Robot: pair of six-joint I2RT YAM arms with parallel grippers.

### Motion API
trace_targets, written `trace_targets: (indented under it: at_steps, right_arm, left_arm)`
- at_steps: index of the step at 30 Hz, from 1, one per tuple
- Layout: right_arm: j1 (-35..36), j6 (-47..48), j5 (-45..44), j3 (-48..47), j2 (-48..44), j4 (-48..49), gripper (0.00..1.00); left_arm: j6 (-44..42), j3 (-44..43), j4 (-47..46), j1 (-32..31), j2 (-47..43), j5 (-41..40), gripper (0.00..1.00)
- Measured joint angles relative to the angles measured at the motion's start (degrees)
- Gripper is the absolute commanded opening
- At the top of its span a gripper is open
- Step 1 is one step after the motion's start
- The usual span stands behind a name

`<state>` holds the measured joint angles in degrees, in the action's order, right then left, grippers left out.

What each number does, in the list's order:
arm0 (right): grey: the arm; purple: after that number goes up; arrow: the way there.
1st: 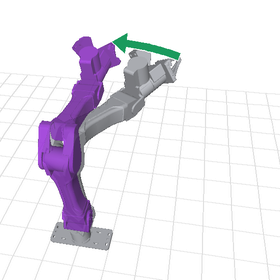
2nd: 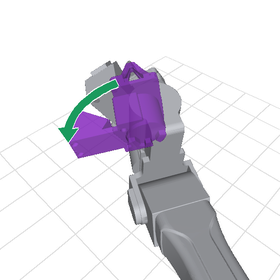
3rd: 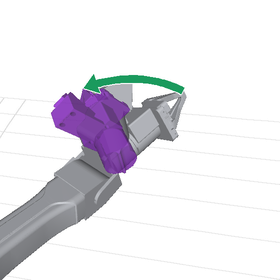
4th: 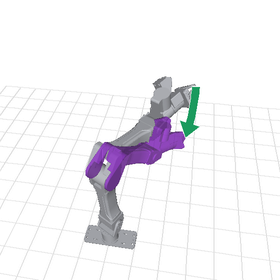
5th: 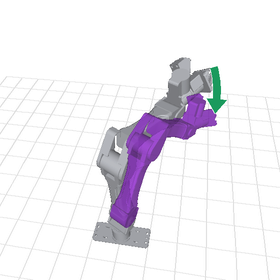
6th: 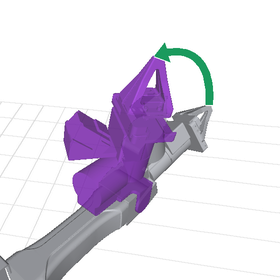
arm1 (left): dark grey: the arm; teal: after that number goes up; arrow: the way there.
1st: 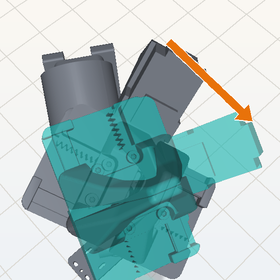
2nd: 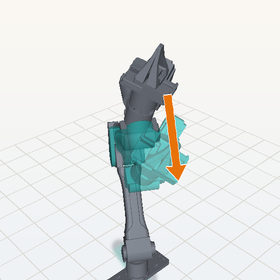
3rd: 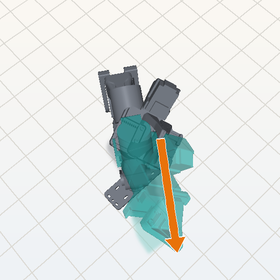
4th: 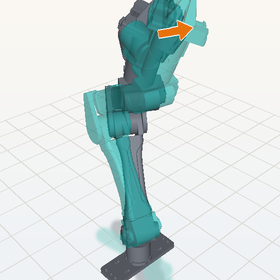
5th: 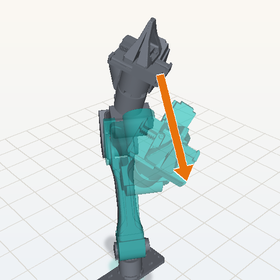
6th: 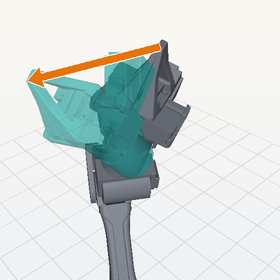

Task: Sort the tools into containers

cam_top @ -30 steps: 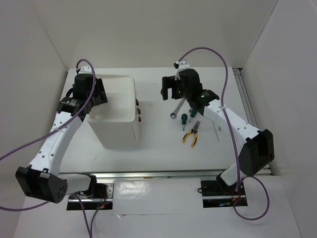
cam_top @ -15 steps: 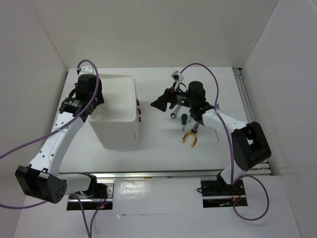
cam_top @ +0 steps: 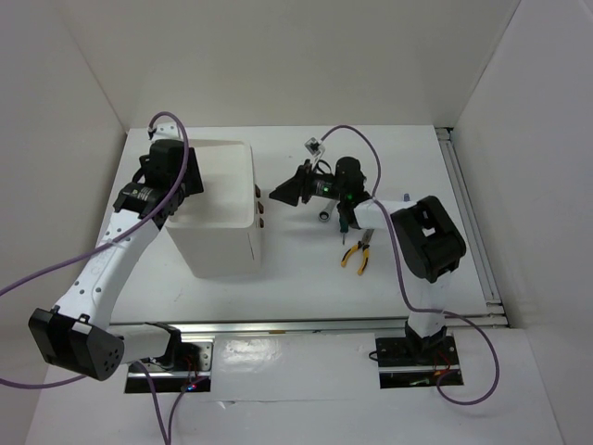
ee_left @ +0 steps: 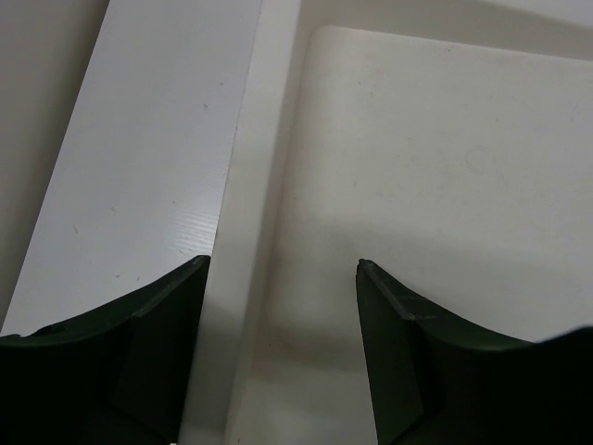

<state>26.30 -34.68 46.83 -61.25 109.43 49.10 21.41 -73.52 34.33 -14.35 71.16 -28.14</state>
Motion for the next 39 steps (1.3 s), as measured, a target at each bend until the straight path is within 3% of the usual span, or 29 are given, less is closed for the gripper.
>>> trace_targets:
  at_steps: [9, 27, 29, 33, 37, 39]
  right_arm:
    - [2.3, -5.1, 1.5, -3.8, 3.7, 7.5, 0.64]
    - [3.3, -9.4, 3.7, -6.8, 8.0, 12.0, 0.58]
    - [3.3, -9.8, 4.1, -7.1, 8.0, 12.8, 0.46]
    - [3.7, -10.5, 5.2, -7.8, 8.1, 13.4, 0.34]
    - [3.7, -10.7, 6.5, -8.3, 8.2, 14.1, 0.00]
    - [3.5, -10.6, 6.8, -8.3, 8.2, 14.2, 0.00]
  left_arm:
    - [0.0, 0.0, -0.1, -0.2, 0.0, 0.8, 0.79]
    - [-0.2, 0.0, -0.1, -0.2, 0.0, 1.1, 0.79]
    - [-0.2, 0.0, -0.1, -0.2, 0.0, 1.1, 0.79]
    - [-0.2, 0.0, -0.1, -0.2, 0.0, 1.2, 0.79]
    - [-0.3, 0.0, -0.1, -0.2, 0.0, 1.1, 0.79]
    - [-0.3, 0.0, -0.1, -0.2, 0.0, 1.1, 0.79]
